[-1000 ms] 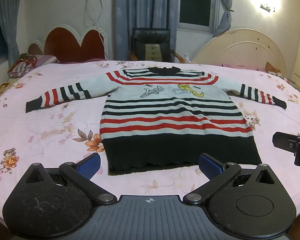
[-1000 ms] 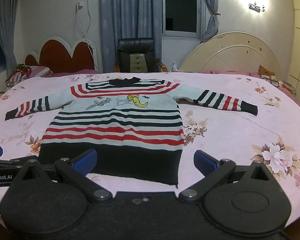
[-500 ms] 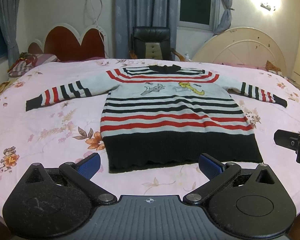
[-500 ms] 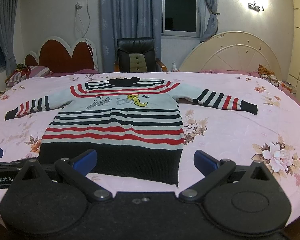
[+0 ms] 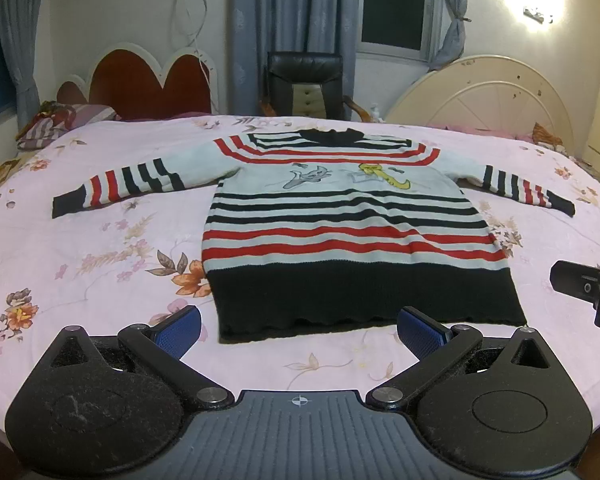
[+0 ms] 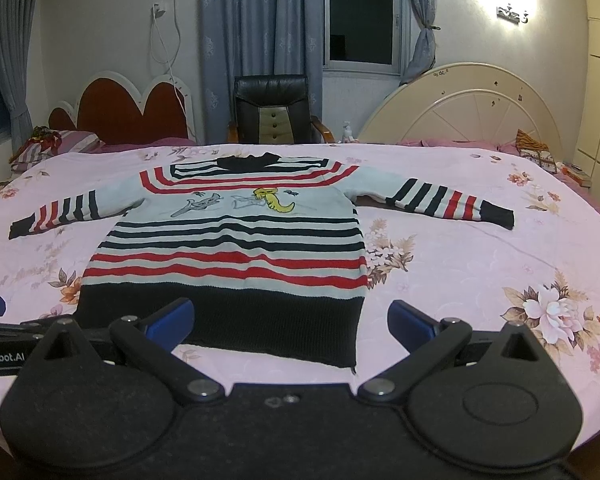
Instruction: Fold small clothes
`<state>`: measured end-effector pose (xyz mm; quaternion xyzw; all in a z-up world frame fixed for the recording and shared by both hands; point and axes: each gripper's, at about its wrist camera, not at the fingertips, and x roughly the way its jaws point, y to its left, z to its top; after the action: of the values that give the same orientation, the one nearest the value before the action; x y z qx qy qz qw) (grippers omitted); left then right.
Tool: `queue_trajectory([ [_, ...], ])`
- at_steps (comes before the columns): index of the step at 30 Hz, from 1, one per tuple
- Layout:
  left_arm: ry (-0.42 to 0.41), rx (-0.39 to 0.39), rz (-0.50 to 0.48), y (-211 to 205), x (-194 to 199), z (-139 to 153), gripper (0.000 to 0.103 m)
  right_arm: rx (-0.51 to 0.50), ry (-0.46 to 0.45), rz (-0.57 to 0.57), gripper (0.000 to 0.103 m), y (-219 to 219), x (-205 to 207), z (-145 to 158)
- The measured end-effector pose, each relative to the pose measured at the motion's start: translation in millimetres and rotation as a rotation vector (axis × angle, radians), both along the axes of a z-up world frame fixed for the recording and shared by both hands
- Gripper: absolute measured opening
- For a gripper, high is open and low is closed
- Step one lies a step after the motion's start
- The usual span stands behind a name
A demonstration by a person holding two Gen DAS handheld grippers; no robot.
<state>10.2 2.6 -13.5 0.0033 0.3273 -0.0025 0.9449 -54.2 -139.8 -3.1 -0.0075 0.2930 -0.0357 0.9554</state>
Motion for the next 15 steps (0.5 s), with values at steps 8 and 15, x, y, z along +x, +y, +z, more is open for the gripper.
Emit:
queue_trajectory([
  [8, 0.0, 0.0, -0.001, 0.8, -0.3, 0.1, 0.103, 0.0, 0.0, -0.001, 0.102, 0.1, -0.1, 0.2],
  [15, 0.001, -0.002, -0.001, 1.0, 0.0, 0.2, 0.103, 0.0, 0.001, -0.003, 0.102, -1.2, -1.0, -0.4],
])
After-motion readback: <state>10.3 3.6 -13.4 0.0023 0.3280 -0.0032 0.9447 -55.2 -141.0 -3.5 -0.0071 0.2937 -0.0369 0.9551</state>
